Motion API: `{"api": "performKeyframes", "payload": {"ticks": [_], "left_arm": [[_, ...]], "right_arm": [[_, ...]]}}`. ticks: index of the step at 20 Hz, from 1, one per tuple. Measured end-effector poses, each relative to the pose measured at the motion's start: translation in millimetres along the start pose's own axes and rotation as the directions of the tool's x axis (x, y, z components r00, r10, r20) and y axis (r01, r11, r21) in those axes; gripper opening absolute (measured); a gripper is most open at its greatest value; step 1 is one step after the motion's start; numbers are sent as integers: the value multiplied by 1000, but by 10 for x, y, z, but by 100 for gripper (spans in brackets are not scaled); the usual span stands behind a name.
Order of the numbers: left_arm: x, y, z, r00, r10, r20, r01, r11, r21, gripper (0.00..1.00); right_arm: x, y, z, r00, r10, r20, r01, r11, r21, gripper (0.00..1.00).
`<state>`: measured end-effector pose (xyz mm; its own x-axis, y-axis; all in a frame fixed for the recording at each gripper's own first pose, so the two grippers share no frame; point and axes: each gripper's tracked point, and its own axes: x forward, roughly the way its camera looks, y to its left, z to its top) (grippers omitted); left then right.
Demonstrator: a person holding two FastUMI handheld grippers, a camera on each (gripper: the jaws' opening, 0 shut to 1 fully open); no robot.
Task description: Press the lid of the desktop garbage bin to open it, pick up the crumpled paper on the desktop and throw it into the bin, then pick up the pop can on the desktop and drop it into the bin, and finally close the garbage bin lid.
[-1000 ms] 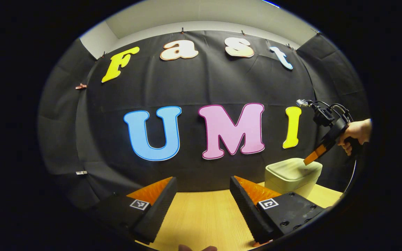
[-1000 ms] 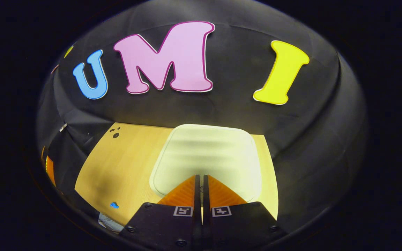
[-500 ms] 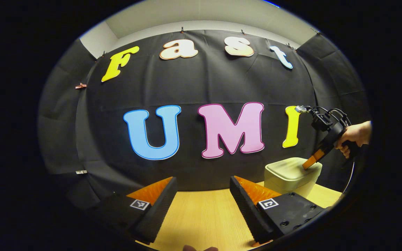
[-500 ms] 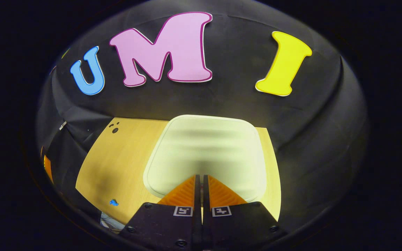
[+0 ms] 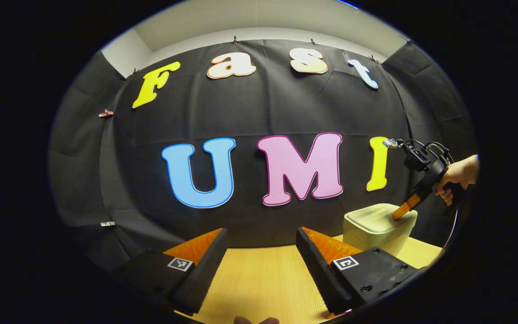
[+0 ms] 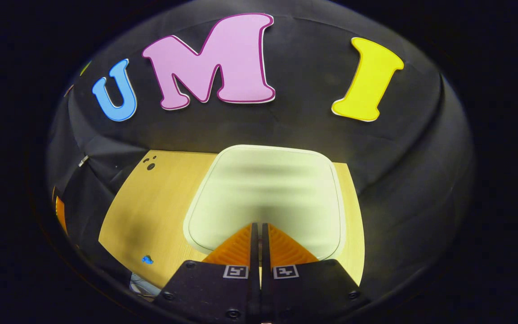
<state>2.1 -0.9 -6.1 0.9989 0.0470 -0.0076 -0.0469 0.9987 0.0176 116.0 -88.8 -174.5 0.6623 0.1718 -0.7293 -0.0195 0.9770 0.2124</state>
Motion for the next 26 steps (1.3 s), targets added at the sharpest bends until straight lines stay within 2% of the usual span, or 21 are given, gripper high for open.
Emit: {"api": "performKeyframes", "payload": {"ticks": [2, 5, 8, 11, 16, 17, 18, 21, 23, 25, 26], "left_arm": [[4, 12, -2, 1000, 4, -2, -4, 1000, -7, 97], [-8, 16, -28, 1000, 4, -10, -4, 1000, -12, 97], [-6, 35, -21, 1000, 6, -10, -6, 1000, -6, 97], [-19, 28, -30, 1000, -1, -10, 1, 1000, -7, 97], [-28, 39, -74, 1000, -4, -26, 4, 1000, -18, 97], [-30, 40, -104, 999, -7, -32, 6, 1000, -19, 97], [-28, 46, -114, 999, -8, -37, 7, 1000, -20, 97], [-36, 87, -183, 998, -3, -56, 2, 1000, -25, 97], [-46, 116, -226, 998, 3, -66, -4, 1000, -23, 98], [-56, 139, -265, 997, 5, -76, -7, 1000, -18, 98], [-62, 147, -285, 997, 3, -80, -5, 1000, -17, 97]], "right_arm": [[-20, 3, 27, 1000, 0, 12, 0, 1000, 5, 5], [-109, 16, 223, 994, -9, 112, 10, 1000, -6, 5], [-294, 20, 464, 971, -22, 238, 19, 1000, 16, 5], [-483, -11, 704, 935, -38, 354, 24, 999, 41, 5], [-816, -1, 949, 864, -42, 502, 38, 999, 19, 5], [-867, 6, 997, 847, -44, 529, 42, 999, 16, 8], [-946, 6, 1036, 830, -49, 555, 48, 999, 15, 5], [-1125, 1, 1133, 786, -65, 615, 62, 998, 27, 5], [-1200, -51, 1133, 768, -89, 635, 88, 996, 32, 5], [-1306, 21, 1126, 748, -77, 659, 81, 996, 25, 5], [-1372, 36, 1111, 739, -71, 669, 78, 997, 20, 10]]}}
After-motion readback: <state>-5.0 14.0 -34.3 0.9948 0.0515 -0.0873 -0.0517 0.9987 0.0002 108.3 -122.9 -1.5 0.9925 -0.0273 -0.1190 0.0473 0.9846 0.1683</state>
